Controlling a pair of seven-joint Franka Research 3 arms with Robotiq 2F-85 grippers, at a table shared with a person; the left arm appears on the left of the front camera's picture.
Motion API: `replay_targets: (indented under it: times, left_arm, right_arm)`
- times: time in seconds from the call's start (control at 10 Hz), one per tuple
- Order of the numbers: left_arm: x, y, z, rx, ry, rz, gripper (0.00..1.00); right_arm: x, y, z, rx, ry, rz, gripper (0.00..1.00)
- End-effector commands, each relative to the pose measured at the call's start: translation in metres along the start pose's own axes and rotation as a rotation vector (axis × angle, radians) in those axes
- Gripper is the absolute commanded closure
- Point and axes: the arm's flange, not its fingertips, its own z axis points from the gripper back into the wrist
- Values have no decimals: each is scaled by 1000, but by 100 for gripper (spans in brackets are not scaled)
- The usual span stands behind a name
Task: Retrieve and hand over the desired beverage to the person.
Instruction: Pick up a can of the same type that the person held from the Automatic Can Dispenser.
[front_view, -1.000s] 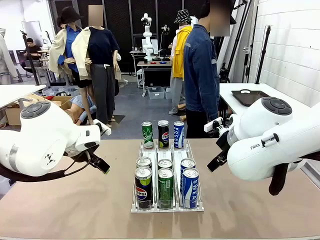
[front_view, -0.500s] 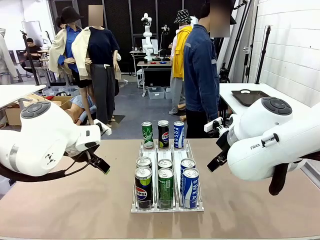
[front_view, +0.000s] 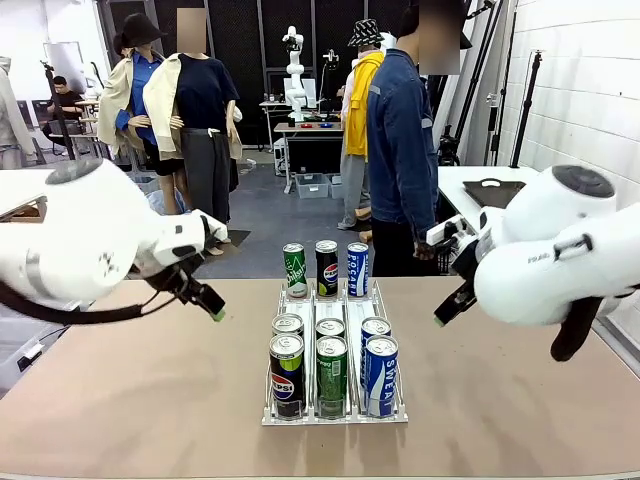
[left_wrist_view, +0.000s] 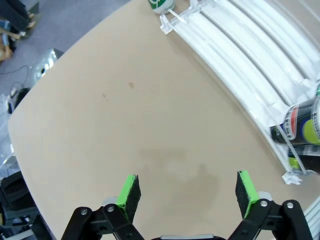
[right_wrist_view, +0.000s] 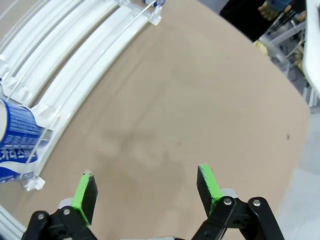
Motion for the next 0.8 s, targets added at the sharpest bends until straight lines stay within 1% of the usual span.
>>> replay_targets:
  times: [0.0, 0.1, 0.2, 0.3, 0.4, 0.6, 0.7]
  left_arm:
    - [27, 32, 15, -107, 42, 25, 0]
    - [39, 50, 27, -183, 53, 67, 0]
    - [43, 65, 37, -258, 55, 85, 0]
    - [44, 78, 45, -325, 50, 117, 0]
    - [42, 92, 49, -378, 44, 140, 0]
    - [29, 117, 54, -441, 7, 189, 0]
    - [22, 125, 57, -458, -4, 185, 0]
  right_arm:
    - [7, -40, 15, 96, -27, 3, 0]
    - [11, -61, 25, 184, -62, 3, 0]
    - [11, -76, 34, 232, -93, -13, 0]
    - [11, -89, 41, 321, -136, -28, 0]
    - [13, -98, 44, 365, -129, -56, 0]
    - [8, -113, 50, 463, -191, -133, 0]
    - [7, -117, 51, 495, -209, -157, 0]
